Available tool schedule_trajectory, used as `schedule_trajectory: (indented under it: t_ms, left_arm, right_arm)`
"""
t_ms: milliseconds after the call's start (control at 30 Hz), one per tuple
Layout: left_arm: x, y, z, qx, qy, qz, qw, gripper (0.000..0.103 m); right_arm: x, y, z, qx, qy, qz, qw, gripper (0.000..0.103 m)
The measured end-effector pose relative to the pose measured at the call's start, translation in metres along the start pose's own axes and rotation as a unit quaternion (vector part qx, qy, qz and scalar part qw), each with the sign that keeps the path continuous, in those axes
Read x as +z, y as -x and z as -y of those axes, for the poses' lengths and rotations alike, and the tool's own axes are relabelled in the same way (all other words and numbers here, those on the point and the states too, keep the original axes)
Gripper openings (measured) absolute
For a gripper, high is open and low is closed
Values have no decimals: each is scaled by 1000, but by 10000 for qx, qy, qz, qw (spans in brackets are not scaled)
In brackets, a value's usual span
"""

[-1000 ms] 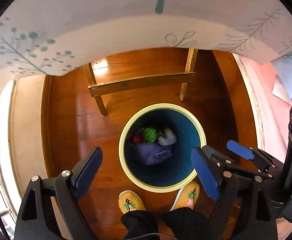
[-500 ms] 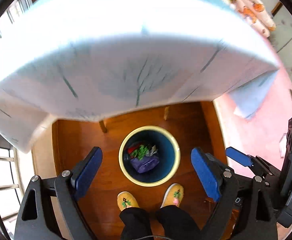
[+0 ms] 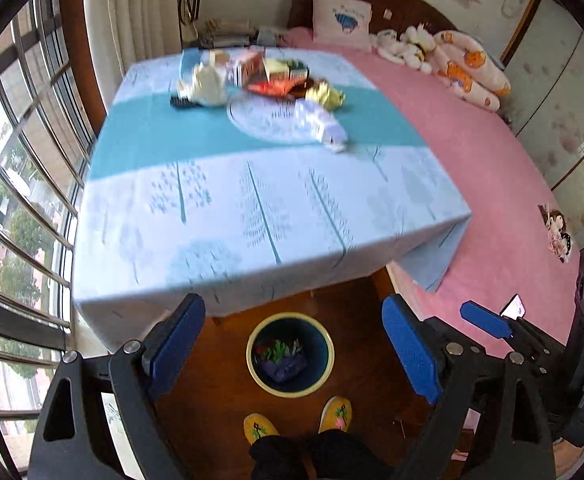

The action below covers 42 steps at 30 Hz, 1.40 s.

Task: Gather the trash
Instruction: 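Raise both tools back over the table, then grasp the white-purple milk carton with the left tool while the right tool grasps yellow crumpled paper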

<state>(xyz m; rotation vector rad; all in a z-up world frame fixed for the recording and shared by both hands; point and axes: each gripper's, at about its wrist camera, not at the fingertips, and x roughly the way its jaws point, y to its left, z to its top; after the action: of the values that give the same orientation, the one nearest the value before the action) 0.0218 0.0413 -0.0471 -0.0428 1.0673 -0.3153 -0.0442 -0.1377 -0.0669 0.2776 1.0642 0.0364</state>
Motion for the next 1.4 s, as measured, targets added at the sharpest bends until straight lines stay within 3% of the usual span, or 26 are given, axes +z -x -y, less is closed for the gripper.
schedule_trajectory:
  t_ms: [233, 400, 767, 933, 1033, 1100, 1200, 1400]
  left_arm:
    - [39, 50, -5, 152, -7, 501, 9986, 89]
    - [65, 65, -3, 182, -71, 733, 9971, 89]
    - [112, 45, 24, 23, -173, 793, 9967, 89]
    - [139, 11, 39, 40, -130, 779, 9969, 89]
    - [163, -20, 48, 99, -27, 692, 9976, 89]
    - [182, -47, 53, 138, 132, 629, 9978, 89]
    - [206, -96, 57, 144, 552, 267, 9980, 89]
    - [239, -205, 62, 449, 1129, -555, 9910, 89]
  right_arm:
    - [30, 50, -19, -291, 132, 822, 9961, 72]
    - [52, 76, -30, -379, 245, 1335, 9900, 72]
    - [94, 77, -26, -646, 505, 1486, 9855, 72]
    - [131, 49, -3, -684, 516, 1400, 9864, 72]
    - [164, 22, 17, -485, 520, 1258, 9895, 72]
    - [189, 0, 31, -330, 672, 1135, 9907, 65]
    - [226, -35, 51, -201, 950, 807, 9920, 59]
    - [286, -103, 90, 103, 1307, 234, 9911, 59]
